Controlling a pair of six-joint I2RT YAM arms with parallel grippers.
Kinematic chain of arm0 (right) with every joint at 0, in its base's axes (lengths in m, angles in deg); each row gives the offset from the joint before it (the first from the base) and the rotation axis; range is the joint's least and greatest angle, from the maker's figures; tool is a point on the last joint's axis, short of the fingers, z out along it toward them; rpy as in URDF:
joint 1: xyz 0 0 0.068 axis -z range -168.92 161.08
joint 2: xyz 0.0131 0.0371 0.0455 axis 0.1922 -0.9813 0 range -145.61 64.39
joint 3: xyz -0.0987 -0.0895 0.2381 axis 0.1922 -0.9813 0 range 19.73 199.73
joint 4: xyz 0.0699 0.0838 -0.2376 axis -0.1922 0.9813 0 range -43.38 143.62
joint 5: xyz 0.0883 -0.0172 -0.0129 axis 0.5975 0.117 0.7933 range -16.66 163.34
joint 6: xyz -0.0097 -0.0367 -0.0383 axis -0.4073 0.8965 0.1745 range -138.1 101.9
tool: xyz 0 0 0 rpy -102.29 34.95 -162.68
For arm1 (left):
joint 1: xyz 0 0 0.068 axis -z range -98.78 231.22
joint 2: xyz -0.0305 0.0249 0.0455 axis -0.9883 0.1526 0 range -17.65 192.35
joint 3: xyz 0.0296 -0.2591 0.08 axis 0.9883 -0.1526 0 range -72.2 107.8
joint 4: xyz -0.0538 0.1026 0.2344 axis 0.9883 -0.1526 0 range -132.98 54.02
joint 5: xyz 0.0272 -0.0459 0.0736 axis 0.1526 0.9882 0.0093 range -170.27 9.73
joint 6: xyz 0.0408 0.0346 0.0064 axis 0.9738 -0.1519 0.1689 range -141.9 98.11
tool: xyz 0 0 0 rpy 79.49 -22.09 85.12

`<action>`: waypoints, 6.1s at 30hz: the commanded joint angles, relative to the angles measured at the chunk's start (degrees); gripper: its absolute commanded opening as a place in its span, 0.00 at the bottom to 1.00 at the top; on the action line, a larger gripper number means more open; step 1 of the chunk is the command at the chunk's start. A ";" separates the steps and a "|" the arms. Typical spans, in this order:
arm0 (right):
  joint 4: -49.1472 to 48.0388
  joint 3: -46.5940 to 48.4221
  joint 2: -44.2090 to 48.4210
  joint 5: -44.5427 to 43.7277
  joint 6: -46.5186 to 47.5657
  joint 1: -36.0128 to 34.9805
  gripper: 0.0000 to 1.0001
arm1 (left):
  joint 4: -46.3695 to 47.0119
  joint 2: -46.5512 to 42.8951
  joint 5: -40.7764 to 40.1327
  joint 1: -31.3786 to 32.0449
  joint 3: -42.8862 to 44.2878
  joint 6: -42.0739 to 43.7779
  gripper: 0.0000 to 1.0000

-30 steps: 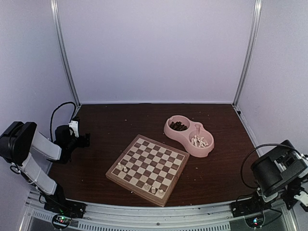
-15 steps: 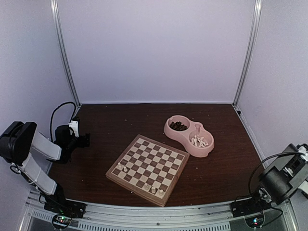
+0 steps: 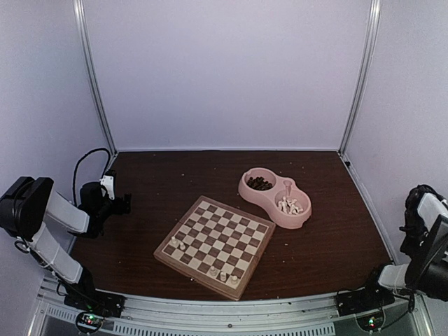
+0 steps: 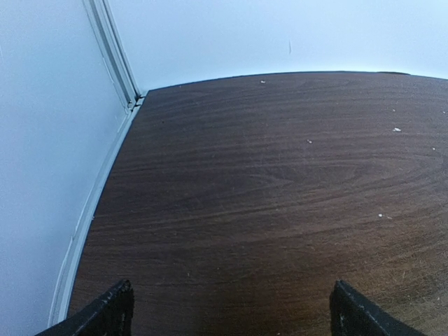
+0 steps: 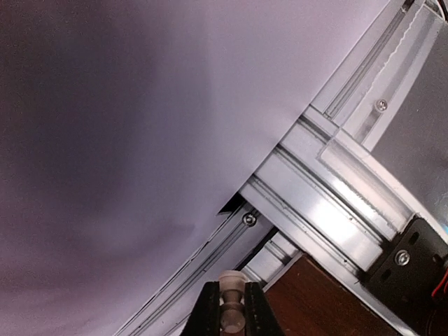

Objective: Set up the chess pieces on the board
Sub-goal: Pick up the pawn from the corner of the board, then place the pawn on the chessboard.

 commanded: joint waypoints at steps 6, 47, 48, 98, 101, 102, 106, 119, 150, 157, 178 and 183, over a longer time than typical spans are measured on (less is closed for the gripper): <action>10.68 5.81 -6.00 -7.63 -17.42 -14.36 0.00 | 1.81 0.16 0.10 -0.51 0.56 0.37 0.98; 21.71 32.25 -30.47 -22.87 -17.02 -54.74 0.00 | 1.86 0.22 0.06 -0.51 0.62 0.37 0.98; 21.37 32.53 -30.57 -23.09 -16.59 -55.09 0.00 | 1.90 0.16 0.10 -0.51 0.61 0.37 0.98; 3.15 28.58 -17.61 -27.70 21.20 -65.62 0.00 | 1.88 0.16 0.10 -0.51 0.57 0.35 0.98; 3.71 28.08 -16.58 -25.77 20.27 -65.11 0.00 | 1.84 0.18 0.04 -0.51 0.61 0.37 0.98; 3.38 28.10 -16.61 -24.94 21.29 -64.87 0.00 | 1.86 0.21 0.10 -0.51 0.60 0.37 0.98; -1.25 27.43 -16.39 -22.07 27.90 -64.62 0.00 | 1.85 0.16 0.10 -0.51 0.57 0.37 0.98; -34.41 11.95 -3.41 -8.45 58.47 -62.95 0.00 | 1.87 0.20 0.09 -0.51 0.61 0.36 0.98; -37.79 17.72 -9.53 27.51 81.85 -62.61 0.00 | 1.81 0.18 0.21 -0.57 0.57 0.37 0.98; -31.60 23.25 -14.41 30.95 82.32 -69.48 0.00 | 1.83 0.20 0.17 -0.59 0.60 0.37 0.98; -25.51 37.32 -31.87 30.03 91.82 -86.74 0.00 | -44.38 -41.69 1.63 8.54 9.52 -15.58 0.98; -22.12 39.88 -33.96 27.84 95.20 -91.19 0.00 | -54.02 -43.17 10.37 8.55 12.38 -21.34 0.98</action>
